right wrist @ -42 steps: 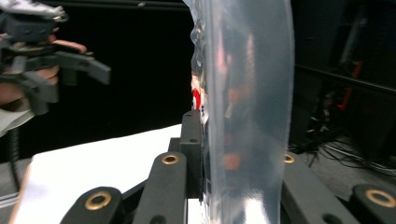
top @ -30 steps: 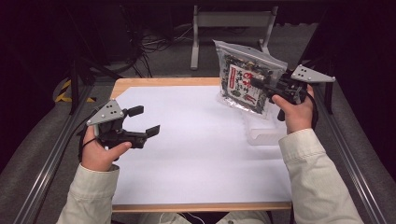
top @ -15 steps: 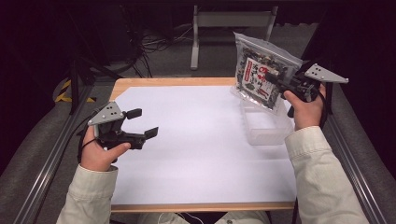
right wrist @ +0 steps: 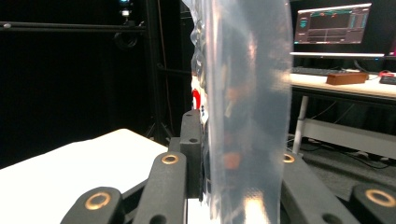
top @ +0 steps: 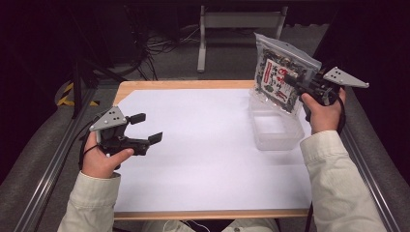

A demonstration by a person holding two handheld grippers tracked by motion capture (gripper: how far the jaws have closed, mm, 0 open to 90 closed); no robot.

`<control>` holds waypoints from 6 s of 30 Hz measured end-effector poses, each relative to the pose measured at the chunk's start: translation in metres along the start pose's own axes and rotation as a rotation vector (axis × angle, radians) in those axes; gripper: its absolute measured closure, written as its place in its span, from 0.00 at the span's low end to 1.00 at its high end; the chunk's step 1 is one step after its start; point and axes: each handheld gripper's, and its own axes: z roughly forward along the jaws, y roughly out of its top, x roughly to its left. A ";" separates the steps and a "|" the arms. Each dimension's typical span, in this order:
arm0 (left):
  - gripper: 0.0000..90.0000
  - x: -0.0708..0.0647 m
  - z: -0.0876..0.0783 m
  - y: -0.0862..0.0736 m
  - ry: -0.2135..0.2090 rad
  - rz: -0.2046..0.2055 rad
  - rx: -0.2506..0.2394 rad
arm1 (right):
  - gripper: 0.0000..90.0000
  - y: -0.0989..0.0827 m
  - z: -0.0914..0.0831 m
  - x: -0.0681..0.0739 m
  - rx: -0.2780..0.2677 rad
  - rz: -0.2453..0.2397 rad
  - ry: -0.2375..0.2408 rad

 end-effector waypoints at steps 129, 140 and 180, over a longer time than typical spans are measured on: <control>0.17 0.008 0.009 -0.028 0.030 -0.077 0.035 | 0.30 -0.063 -0.054 -0.006 0.219 0.129 -0.217; 0.12 0.006 -0.001 -0.058 0.030 -0.122 0.066 | 0.29 -0.044 -0.077 0.045 0.221 0.005 -0.110; 0.02 0.010 0.026 -0.110 -0.042 -0.131 0.013 | 0.27 -0.124 -0.026 0.132 0.263 -0.023 0.270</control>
